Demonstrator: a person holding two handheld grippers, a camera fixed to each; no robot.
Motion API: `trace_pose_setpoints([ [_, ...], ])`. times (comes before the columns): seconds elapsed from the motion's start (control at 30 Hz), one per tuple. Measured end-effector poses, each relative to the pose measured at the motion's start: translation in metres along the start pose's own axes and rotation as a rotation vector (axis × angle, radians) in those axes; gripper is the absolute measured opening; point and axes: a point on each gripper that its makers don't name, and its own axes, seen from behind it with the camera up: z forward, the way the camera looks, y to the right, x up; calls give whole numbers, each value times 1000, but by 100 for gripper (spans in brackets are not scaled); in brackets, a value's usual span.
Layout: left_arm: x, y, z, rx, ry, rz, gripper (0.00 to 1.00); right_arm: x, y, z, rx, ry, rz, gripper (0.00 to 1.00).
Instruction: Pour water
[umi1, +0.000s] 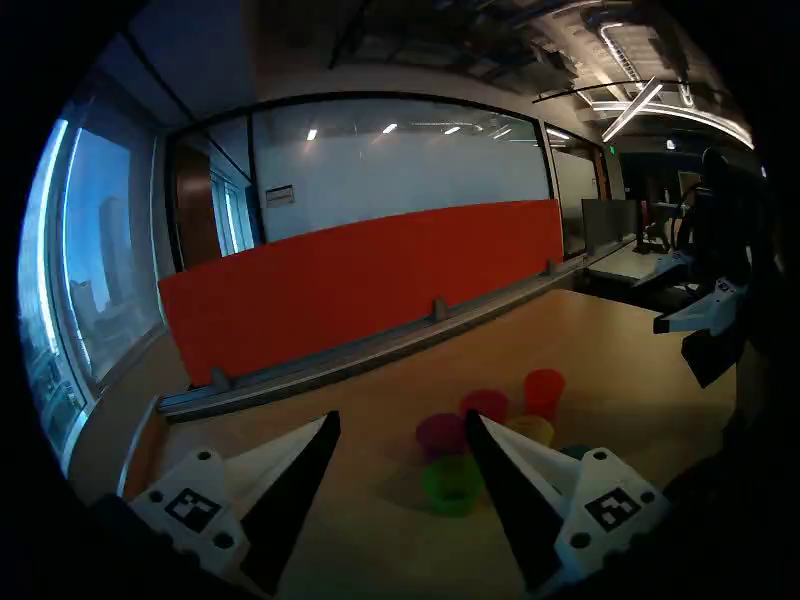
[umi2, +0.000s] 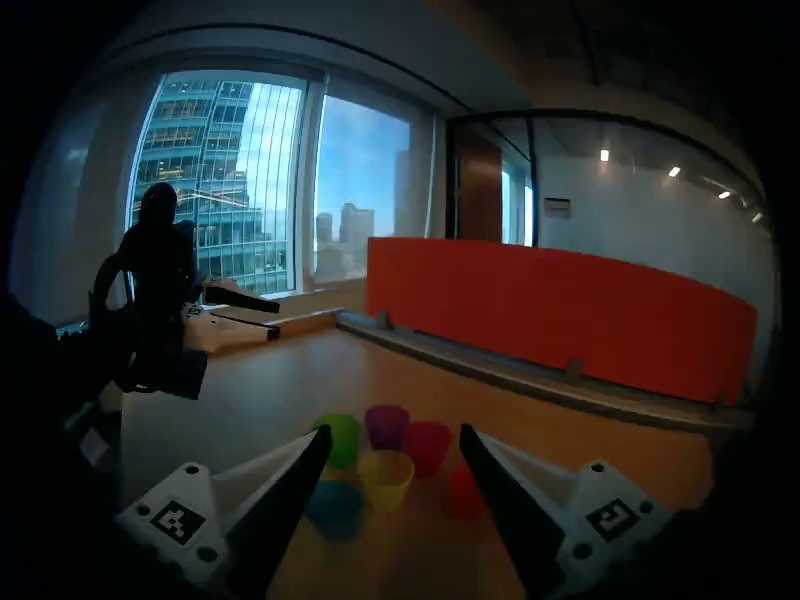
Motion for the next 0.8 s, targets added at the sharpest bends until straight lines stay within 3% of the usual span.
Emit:
trace_pose_setpoints([
  [0.23, -22, 6, 8, -22, -41, 7, 92, -20, -8, 8, 26, -42, -6, 99],
  [0.8, -84, 35, 23, -81, -160, 33, 92, -64, -23, 17, 63, -125, -26, 99],
])
